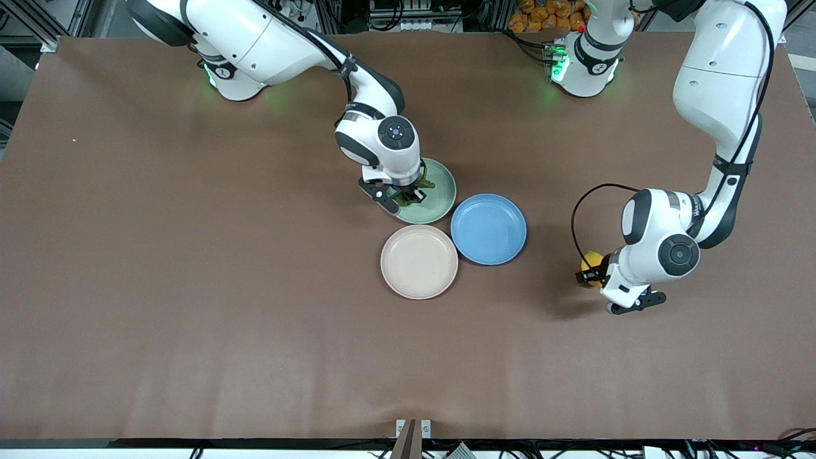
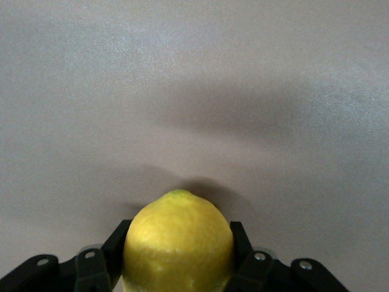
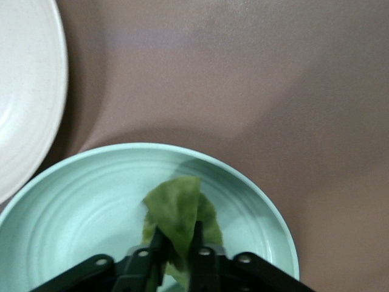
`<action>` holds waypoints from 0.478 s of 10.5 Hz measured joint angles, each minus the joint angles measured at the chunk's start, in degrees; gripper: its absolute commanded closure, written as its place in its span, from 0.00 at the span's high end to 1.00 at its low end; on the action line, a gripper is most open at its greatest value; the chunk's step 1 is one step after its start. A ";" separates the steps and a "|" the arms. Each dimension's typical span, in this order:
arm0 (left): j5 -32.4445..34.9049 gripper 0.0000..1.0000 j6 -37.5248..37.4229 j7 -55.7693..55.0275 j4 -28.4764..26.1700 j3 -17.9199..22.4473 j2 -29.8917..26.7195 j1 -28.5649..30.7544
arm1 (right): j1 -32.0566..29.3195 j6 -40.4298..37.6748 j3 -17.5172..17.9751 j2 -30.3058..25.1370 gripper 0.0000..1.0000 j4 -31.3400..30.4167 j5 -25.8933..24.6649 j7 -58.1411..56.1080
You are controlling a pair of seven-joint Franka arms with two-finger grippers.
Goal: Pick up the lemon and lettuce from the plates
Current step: 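Grasp the lettuce leaf with the right gripper and lift it off the plate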
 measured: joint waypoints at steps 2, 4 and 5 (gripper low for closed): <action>0.00 0.00 0.00 0.15 0.00 0.14 0.05 0.08 | -0.28 0.00 -0.02 0.00 0.00 0.22 0.21 0.55; 0.48 0.00 0.00 0.33 0.04 0.32 0.12 0.87 | -0.95 -0.03 0.06 -0.08 0.00 0.97 1.10 0.61; 1.15 0.00 0.00 0.47 0.10 0.31 0.16 1.37 | -1.59 -0.19 0.45 -0.44 0.00 1.35 1.40 0.61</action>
